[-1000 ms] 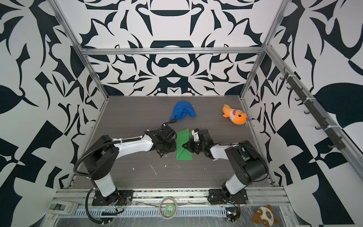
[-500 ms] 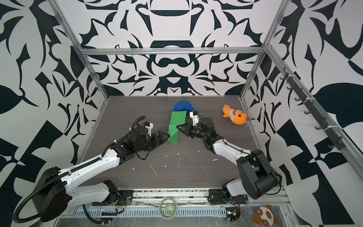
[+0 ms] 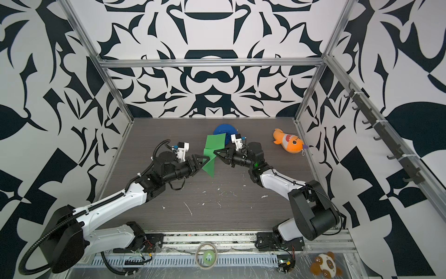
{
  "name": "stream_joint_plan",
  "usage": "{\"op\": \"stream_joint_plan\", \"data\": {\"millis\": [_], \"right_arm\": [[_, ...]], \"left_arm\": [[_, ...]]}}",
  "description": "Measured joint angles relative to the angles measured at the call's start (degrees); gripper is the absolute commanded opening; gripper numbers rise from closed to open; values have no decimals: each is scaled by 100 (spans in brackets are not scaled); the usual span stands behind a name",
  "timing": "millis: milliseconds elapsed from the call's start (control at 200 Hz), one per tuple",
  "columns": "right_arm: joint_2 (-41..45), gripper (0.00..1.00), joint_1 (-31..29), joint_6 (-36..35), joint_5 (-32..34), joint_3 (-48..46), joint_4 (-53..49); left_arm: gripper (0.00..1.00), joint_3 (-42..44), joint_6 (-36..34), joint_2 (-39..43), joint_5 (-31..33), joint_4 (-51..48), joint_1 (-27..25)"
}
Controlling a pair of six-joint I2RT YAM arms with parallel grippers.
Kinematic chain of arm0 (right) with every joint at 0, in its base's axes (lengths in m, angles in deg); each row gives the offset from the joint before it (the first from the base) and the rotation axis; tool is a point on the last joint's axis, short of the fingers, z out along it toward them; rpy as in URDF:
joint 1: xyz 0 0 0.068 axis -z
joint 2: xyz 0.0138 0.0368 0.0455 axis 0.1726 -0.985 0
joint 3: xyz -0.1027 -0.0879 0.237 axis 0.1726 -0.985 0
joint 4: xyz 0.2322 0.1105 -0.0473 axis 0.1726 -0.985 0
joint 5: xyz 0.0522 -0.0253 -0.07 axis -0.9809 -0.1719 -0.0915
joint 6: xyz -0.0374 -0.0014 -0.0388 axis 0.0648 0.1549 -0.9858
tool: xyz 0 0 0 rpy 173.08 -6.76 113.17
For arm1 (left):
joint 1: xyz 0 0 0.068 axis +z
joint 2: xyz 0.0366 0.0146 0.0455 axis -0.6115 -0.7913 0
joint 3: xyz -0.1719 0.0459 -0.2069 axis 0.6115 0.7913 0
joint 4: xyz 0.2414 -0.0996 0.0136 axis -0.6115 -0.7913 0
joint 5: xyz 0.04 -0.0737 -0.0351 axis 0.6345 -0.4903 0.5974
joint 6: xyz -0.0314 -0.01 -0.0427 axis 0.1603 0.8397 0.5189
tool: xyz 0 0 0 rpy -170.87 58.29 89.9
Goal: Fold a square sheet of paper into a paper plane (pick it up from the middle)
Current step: 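Lift the green strip off the table with both grippers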
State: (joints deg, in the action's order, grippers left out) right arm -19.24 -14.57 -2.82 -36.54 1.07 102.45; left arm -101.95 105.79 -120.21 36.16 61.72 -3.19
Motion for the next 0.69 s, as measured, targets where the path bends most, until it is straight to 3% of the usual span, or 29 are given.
{"op": "stream_joint_plan", "data": {"millis": [250, 695], "right_arm": [[0, 0, 0, 59, -11, 0, -44], [0, 0, 0, 37, -9, 0, -136]], "left_arm": [[31, 0, 48, -85, -131, 240, 15], [13, 0, 37, -122, -195, 232, 129]]}}
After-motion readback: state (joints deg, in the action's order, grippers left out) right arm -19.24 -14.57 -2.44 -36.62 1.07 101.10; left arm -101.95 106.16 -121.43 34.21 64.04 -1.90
